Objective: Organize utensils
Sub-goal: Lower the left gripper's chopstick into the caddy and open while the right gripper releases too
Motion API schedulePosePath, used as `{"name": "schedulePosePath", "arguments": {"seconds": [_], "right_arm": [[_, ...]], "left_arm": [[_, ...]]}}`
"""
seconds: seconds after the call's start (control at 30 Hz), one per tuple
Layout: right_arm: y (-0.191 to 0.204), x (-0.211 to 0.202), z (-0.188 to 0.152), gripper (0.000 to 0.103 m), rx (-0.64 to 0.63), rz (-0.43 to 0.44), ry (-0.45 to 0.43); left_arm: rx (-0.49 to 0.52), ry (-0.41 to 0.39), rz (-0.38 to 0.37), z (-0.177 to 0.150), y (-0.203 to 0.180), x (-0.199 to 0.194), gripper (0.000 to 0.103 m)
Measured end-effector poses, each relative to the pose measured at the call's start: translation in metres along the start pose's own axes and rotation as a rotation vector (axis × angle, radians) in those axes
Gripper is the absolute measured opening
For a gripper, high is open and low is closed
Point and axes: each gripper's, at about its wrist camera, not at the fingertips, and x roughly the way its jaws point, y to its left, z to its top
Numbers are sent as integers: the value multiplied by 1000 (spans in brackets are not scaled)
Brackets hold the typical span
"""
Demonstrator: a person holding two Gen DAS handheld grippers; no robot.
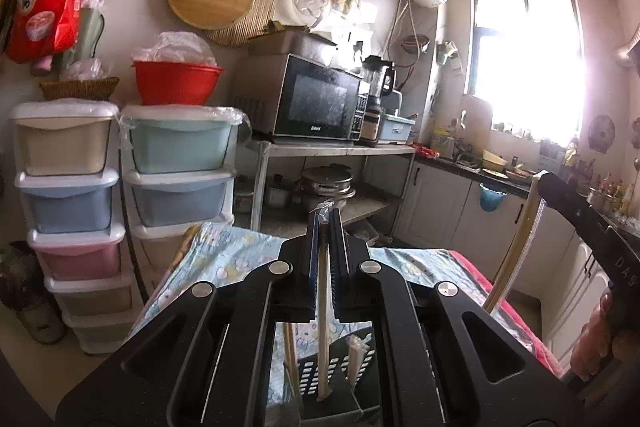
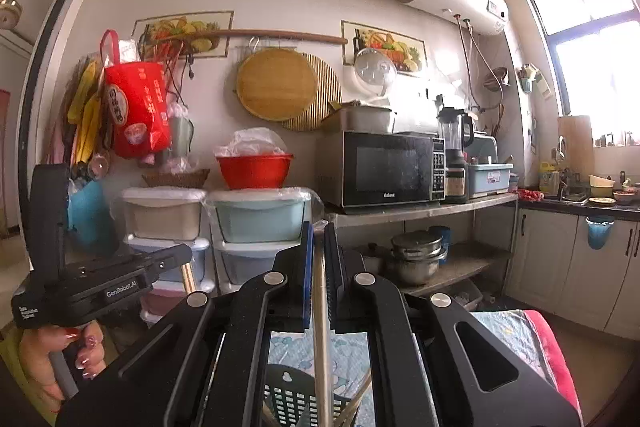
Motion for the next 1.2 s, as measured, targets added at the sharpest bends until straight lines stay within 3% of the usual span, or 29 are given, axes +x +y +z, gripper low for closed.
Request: {"name": "schedulePosePath", "arguments": {"seconds": [0.43,0.8,0.87,1.03,1.13,1.2], "right_arm": [[-2,23,-28,6,20,-19,28],[-3,31,-41,7,58,-29,68],[-5,30,-45,15,68,-34,86],[-8,24,-55,22,90,-29,117],[-9,19,-62,25,97,-29,140],[-10,18,-65,26,101,-27,154]], "left_arm": [[-41,50,-14,-26,9,19,3],[-13,97,-19,-41,2,27,3],[-16,109,-21,-44,3,27,3],[-15,137,-20,-52,3,27,3],[-20,154,-20,-56,4,26,8],[-26,169,-16,-59,6,26,23]]}}
